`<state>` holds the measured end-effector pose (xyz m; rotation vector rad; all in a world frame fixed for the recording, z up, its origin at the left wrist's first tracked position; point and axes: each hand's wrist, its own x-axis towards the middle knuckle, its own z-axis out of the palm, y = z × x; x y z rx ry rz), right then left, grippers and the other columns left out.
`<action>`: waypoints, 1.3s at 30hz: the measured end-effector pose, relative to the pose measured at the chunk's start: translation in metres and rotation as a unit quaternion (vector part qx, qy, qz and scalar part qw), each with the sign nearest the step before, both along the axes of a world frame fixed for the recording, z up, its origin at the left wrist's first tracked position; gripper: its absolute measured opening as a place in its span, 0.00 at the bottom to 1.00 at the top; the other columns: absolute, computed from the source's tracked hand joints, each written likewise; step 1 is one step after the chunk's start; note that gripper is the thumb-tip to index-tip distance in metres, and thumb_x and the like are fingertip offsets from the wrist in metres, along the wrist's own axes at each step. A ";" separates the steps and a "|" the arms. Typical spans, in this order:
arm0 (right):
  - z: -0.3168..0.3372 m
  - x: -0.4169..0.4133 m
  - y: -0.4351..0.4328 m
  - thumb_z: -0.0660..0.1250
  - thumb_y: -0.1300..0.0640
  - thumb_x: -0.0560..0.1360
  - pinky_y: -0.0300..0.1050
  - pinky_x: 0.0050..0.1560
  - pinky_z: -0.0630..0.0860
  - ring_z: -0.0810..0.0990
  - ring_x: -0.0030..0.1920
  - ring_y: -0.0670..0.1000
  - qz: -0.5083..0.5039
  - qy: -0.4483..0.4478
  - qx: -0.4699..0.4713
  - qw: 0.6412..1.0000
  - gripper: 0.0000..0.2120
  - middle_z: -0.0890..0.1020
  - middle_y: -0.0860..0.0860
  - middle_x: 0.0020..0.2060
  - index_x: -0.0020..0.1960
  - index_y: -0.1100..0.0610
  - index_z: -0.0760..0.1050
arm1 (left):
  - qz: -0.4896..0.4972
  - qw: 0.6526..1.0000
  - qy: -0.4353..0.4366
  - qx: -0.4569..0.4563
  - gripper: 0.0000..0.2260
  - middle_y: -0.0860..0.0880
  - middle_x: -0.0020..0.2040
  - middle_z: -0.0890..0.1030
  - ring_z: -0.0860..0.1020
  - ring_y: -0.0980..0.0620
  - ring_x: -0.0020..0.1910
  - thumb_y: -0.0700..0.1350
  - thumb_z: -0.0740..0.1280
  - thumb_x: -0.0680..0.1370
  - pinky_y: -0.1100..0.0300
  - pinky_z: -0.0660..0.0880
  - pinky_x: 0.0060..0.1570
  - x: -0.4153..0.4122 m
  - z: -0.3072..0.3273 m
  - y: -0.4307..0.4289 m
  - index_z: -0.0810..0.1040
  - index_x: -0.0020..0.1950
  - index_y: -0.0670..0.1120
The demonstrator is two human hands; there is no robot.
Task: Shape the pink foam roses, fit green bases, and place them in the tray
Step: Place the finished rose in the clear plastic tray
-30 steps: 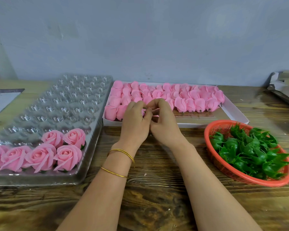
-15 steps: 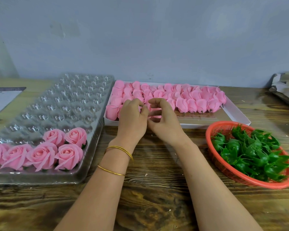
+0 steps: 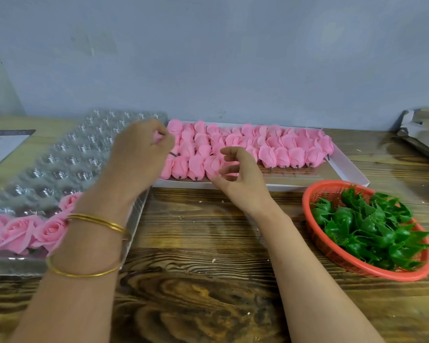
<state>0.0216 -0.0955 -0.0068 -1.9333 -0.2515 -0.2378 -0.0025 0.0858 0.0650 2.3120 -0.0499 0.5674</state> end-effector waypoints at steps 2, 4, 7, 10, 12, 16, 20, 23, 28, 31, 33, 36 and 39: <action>-0.001 0.001 0.001 0.73 0.63 0.70 0.49 0.57 0.78 0.78 0.51 0.50 -0.003 -0.002 0.002 1.000 0.24 0.73 0.52 0.57 0.63 0.52 0.70 | 0.000 1.000 0.021 0.007 0.07 0.48 0.34 0.78 0.78 0.44 0.35 0.45 0.66 0.79 0.60 0.69 0.34 -0.006 0.006 0.024 0.78 0.42 0.48; -0.001 0.001 0.001 0.73 0.62 0.70 0.49 0.57 0.78 0.78 0.51 0.49 -0.003 -0.002 0.003 1.000 0.24 0.73 0.51 0.57 0.63 0.52 0.70 | -0.003 0.999 0.040 0.019 0.07 0.52 0.28 0.78 0.80 0.46 0.32 0.51 0.68 0.75 0.61 0.69 0.35 -0.012 0.009 0.050 0.78 0.38 0.51; -0.002 0.002 0.000 0.73 0.61 0.70 0.48 0.57 0.79 0.78 0.50 0.47 0.001 0.002 -0.001 1.000 0.24 0.73 0.51 0.58 0.64 0.51 0.70 | 0.016 0.998 0.063 0.024 0.09 0.50 0.25 0.77 0.80 0.46 0.31 0.63 0.63 0.63 0.49 0.78 0.43 -0.018 0.007 0.087 0.78 0.37 0.62; -0.002 0.002 0.000 0.73 0.60 0.70 0.46 0.56 0.79 0.78 0.49 0.46 0.002 0.002 0.000 1.000 0.24 0.73 0.51 0.59 0.63 0.50 0.70 | 0.027 0.994 0.089 0.053 0.13 0.54 0.24 0.77 0.77 0.51 0.24 0.66 0.62 0.61 0.41 0.80 0.40 -0.019 -0.006 0.130 0.78 0.38 0.62; -0.002 0.003 -0.001 0.73 0.60 0.70 0.45 0.55 0.79 0.78 0.49 0.45 0.001 0.003 0.001 1.000 0.25 0.73 0.51 0.59 0.63 0.50 0.70 | 0.040 0.991 0.104 0.072 0.14 0.53 0.23 0.77 0.75 0.48 0.21 0.66 0.63 0.61 0.41 0.79 0.37 -0.017 -0.019 0.155 0.78 0.39 0.59; -0.003 0.003 -0.001 0.73 0.60 0.70 0.41 0.53 0.78 0.78 0.49 0.45 0.005 0.007 -0.002 1.000 0.25 0.73 0.51 0.59 0.63 0.49 0.69 | 0.087 0.977 0.149 0.121 0.09 0.48 0.20 0.73 0.74 0.44 0.23 0.54 0.69 0.62 0.47 0.75 0.34 -0.014 -0.047 0.200 0.76 0.32 0.50; -0.003 0.003 -0.001 0.73 0.60 0.70 0.42 0.53 0.79 0.78 0.49 0.45 0.004 0.008 -0.004 1.000 0.25 0.72 0.51 0.60 0.64 0.50 0.69 | 0.080 0.965 0.185 0.170 0.13 0.42 0.29 0.76 0.76 0.40 0.32 0.39 0.79 0.66 0.38 0.76 0.42 -0.009 -0.066 0.222 0.75 0.30 0.47; -0.003 0.003 -0.002 0.73 0.59 0.71 0.41 0.52 0.78 0.78 0.50 0.44 0.005 0.009 -0.009 1.000 0.25 0.72 0.51 0.60 0.64 0.50 0.69 | 0.078 0.958 0.185 0.205 0.19 0.45 0.27 0.77 0.77 0.41 0.31 0.30 0.79 0.63 0.40 0.76 0.41 -0.014 -0.067 0.211 0.75 0.27 0.49; -0.002 0.002 -0.002 0.73 0.59 0.71 0.41 0.53 0.78 0.78 0.50 0.44 0.007 0.011 -0.013 1.000 0.25 0.72 0.51 0.60 0.65 0.50 0.70 | 0.056 0.960 0.181 0.208 0.20 0.45 0.30 0.77 0.77 0.41 0.37 0.29 0.79 0.62 0.42 0.75 0.45 -0.011 -0.073 0.205 0.74 0.28 0.50; -0.001 0.002 -0.002 0.72 0.60 0.71 0.43 0.55 0.79 0.79 0.50 0.44 0.006 0.012 -0.016 1.000 0.25 0.72 0.51 0.60 0.65 0.51 0.70 | 0.043 0.959 0.196 0.202 0.19 0.45 0.33 0.77 0.76 0.40 0.38 0.30 0.78 0.64 0.43 0.74 0.46 -0.009 -0.072 0.204 0.75 0.29 0.51; 0.000 0.001 -0.002 0.72 0.60 0.71 0.44 0.55 0.79 0.79 0.50 0.44 0.006 0.014 -0.019 1.000 0.25 0.72 0.52 0.61 0.66 0.51 0.70 | 0.032 0.957 0.199 0.209 0.20 0.48 0.33 0.76 0.75 0.42 0.38 0.30 0.77 0.66 0.45 0.73 0.45 -0.009 -0.073 0.202 0.74 0.30 0.52; 0.000 0.001 -0.002 0.72 0.60 0.71 0.45 0.56 0.78 0.79 0.50 0.45 0.005 0.015 -0.031 0.999 0.25 0.72 0.51 0.61 0.66 0.52 0.71 | 0.013 0.955 0.199 0.221 0.20 0.51 0.34 0.75 0.74 0.44 0.38 0.32 0.77 0.68 0.47 0.73 0.46 -0.010 -0.073 0.197 0.72 0.33 0.54; 0.000 0.001 -0.002 0.72 0.60 0.71 0.44 0.58 0.78 0.80 0.50 0.45 0.002 0.011 -0.035 0.999 0.23 0.71 0.50 0.60 0.64 0.52 0.72 | 0.008 0.951 0.216 0.222 0.21 0.46 0.35 0.77 0.73 0.43 0.39 0.32 0.76 0.69 0.48 0.72 0.46 -0.012 -0.070 0.191 0.70 0.32 0.55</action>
